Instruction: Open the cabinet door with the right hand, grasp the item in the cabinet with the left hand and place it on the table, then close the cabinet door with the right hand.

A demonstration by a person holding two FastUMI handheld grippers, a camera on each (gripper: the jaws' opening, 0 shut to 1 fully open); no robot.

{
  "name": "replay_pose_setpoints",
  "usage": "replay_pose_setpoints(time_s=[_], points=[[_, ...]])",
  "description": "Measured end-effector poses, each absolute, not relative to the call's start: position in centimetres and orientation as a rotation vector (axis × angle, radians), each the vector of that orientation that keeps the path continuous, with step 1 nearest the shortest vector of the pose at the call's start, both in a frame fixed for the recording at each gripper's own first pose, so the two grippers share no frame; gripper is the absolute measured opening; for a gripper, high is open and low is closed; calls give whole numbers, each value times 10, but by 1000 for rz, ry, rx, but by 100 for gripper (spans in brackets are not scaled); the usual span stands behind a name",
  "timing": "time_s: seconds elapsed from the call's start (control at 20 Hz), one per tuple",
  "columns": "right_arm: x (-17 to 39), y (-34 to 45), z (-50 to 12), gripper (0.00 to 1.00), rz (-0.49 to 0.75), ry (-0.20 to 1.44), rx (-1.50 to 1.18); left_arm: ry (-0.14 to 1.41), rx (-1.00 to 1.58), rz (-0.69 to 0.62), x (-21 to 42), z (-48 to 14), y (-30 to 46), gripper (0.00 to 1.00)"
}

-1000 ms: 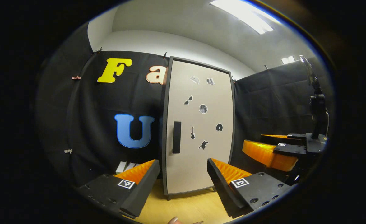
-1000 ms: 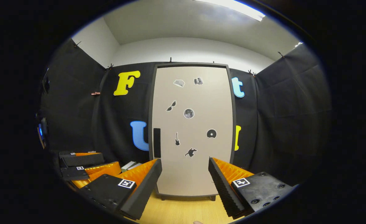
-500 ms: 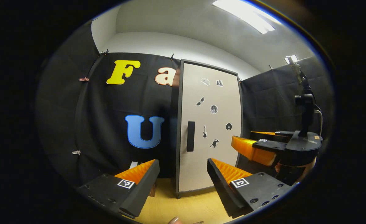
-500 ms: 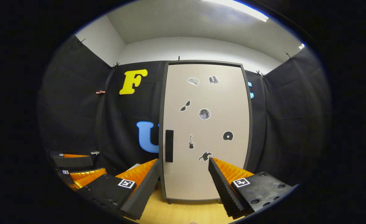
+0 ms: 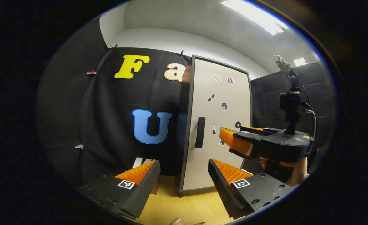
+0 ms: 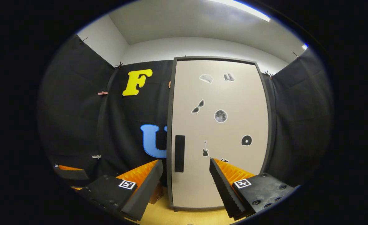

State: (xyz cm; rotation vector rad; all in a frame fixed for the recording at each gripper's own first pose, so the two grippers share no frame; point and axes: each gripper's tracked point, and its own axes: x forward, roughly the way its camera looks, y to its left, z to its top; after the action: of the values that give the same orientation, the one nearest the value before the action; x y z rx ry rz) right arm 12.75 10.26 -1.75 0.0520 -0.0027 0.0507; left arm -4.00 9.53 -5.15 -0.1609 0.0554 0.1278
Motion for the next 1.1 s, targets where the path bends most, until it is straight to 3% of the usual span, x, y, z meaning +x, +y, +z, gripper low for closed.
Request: replay_pose_setpoints(time_s=[0.45,0.9,1.1], points=[[199,112,-40,97,56,10,69,57,-174,154,-19,-63,105,94],[253,119,-63,95,32,35,76,70,-141,266,-15,-66,138,94],[270,118,-66,89,1,28,88,72,-142,289,-16,-68,145,94]])
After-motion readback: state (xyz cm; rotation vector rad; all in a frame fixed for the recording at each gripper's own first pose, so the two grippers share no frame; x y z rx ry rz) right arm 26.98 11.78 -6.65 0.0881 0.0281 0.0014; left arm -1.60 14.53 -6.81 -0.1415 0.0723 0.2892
